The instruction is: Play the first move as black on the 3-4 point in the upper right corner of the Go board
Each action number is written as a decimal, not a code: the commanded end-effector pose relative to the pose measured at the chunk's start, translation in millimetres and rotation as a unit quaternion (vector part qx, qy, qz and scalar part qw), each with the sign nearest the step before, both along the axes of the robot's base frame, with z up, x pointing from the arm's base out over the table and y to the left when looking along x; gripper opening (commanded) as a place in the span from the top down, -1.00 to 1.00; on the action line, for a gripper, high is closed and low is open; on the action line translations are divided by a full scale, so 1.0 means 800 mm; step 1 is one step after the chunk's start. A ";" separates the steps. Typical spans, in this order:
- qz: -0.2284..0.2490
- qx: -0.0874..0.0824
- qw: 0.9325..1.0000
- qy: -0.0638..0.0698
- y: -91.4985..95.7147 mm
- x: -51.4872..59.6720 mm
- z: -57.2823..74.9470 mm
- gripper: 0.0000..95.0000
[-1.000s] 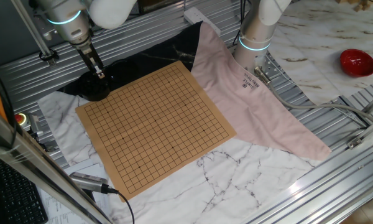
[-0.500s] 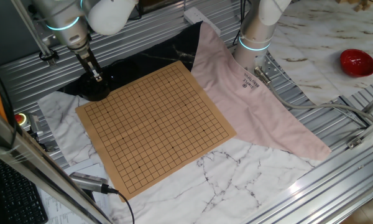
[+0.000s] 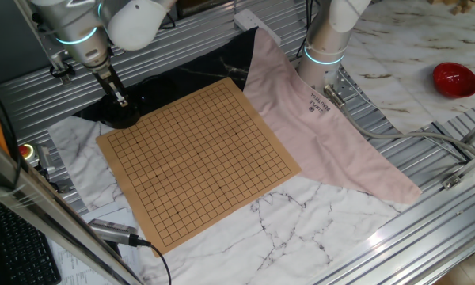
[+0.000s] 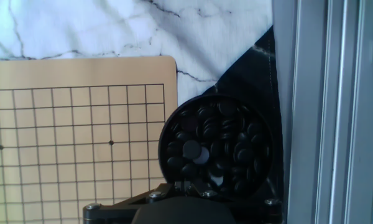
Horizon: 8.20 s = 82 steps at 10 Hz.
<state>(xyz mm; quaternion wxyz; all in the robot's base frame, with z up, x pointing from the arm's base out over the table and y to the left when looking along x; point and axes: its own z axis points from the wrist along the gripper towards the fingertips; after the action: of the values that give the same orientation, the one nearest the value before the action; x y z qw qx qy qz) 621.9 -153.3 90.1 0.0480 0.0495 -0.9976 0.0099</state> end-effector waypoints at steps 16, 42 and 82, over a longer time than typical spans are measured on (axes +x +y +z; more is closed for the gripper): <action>-0.035 -0.003 0.999 0.002 -0.001 0.005 -0.014 1.00; 0.026 0.002 1.000 0.002 -0.037 0.025 -0.038 0.60; 0.029 -0.002 0.999 0.019 -0.042 0.019 -0.061 1.00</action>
<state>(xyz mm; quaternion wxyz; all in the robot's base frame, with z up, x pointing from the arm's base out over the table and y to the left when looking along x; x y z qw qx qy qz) 637.2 -187.3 41.9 0.0664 0.0782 -0.9946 0.0128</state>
